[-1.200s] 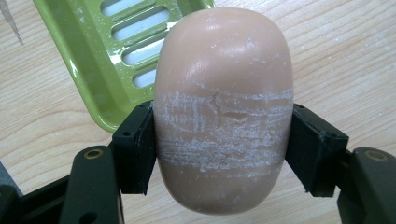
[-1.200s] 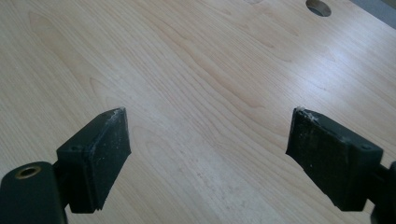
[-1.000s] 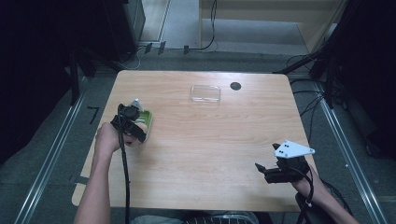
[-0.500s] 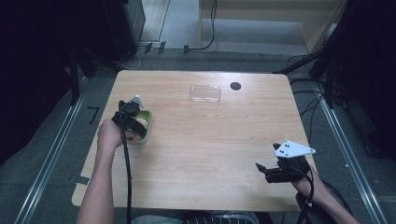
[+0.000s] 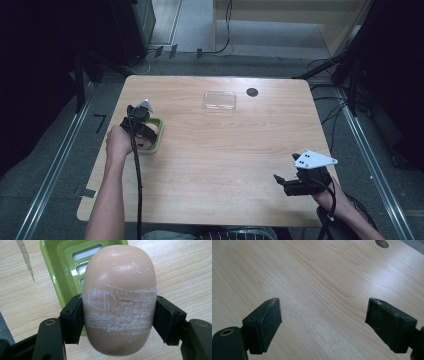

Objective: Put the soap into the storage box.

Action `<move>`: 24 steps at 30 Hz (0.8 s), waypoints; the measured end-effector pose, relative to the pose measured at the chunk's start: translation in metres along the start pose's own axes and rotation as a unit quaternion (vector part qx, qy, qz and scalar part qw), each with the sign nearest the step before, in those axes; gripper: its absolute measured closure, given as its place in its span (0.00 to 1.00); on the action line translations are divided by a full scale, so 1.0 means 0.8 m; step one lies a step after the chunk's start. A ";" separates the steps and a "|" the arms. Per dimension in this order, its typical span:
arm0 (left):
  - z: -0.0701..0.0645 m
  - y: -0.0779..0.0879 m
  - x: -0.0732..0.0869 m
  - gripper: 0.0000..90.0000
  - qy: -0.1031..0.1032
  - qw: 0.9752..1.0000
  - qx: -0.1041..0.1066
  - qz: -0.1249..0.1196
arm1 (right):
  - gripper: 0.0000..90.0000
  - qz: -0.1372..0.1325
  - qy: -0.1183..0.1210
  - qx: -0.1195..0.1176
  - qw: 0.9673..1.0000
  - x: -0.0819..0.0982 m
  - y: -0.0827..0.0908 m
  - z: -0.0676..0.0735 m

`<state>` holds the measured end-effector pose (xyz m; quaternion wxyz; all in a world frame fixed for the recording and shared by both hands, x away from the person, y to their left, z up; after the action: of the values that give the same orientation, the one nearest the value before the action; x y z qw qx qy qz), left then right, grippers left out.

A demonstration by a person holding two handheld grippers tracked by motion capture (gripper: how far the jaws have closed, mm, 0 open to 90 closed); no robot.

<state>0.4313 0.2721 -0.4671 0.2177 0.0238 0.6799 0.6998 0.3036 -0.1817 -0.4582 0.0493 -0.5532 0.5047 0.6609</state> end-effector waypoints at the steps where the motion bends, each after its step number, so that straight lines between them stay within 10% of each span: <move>1: 0.001 0.000 -0.001 0.37 0.004 1.000 -0.001 -0.003 | 0.15 0.001 0.000 0.000 1.000 0.000 0.000 0.000; 24: 0.014 -0.011 -0.011 0.37 0.041 0.998 -0.016 -0.046 | 0.15 -0.002 0.000 0.000 1.000 0.000 -0.001 -0.002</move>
<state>0.4454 0.2795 -0.4726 0.2221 -0.0395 0.6774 0.7002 0.3049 -0.1827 -0.4585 0.0507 -0.5546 0.5034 0.6606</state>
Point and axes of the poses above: each handheld gripper's, and its own axes: y roughly backward along the jaws, x roughly out of its underside, z roughly to its left, the point moved 7 cm from there along -y, roughly forward along the jaws, and after that the axes turned 4 degrees about -z, right-handed, at the moved point
